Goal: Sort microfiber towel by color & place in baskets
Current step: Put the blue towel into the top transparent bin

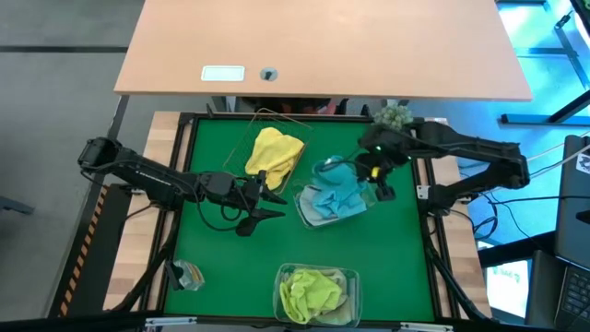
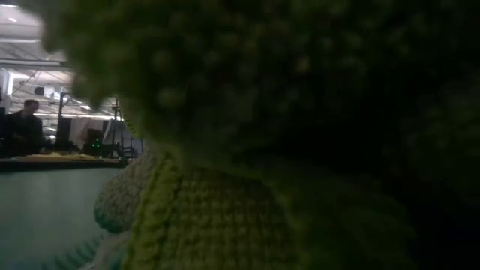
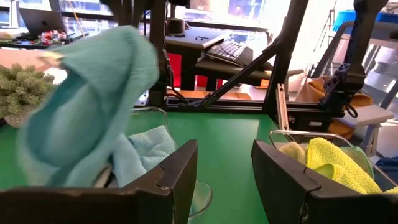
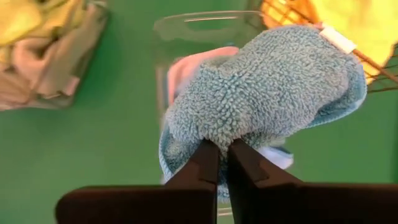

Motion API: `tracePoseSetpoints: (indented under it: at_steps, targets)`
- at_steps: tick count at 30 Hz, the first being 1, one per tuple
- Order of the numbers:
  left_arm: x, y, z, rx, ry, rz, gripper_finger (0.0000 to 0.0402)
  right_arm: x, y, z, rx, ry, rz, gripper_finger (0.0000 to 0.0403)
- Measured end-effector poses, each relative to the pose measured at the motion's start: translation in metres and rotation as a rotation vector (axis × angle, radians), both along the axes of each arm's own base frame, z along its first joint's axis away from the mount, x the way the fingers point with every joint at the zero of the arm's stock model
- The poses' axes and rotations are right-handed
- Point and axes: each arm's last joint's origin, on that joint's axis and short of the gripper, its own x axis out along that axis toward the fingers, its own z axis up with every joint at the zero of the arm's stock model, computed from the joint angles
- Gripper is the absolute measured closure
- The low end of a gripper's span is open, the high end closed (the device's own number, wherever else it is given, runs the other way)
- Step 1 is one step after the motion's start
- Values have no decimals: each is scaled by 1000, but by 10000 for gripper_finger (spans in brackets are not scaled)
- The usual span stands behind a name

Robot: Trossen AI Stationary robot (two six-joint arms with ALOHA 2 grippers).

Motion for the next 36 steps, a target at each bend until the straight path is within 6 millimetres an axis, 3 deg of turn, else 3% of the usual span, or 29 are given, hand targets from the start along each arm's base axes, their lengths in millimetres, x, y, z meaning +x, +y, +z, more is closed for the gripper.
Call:
tracePoseSetpoints:
  at_steps: [12, 18, 27, 36]
  targets:
    - [0, 0, 0, 0, 0, 0, 254, -18, 41, 8, 77, 27, 55, 391]
    - [0, 0, 0, 0, 0, 0, 254, -16, 51, 5, 38, 30, 67, 391]
    - [0, 0, 0, 0, -1, 0, 254, 7, 53, -33, 15, 74, 99, 391]
    - [0, 0, 0, -1, -3, 0, 254, 23, 49, -56, -175, -55, 45, 391]
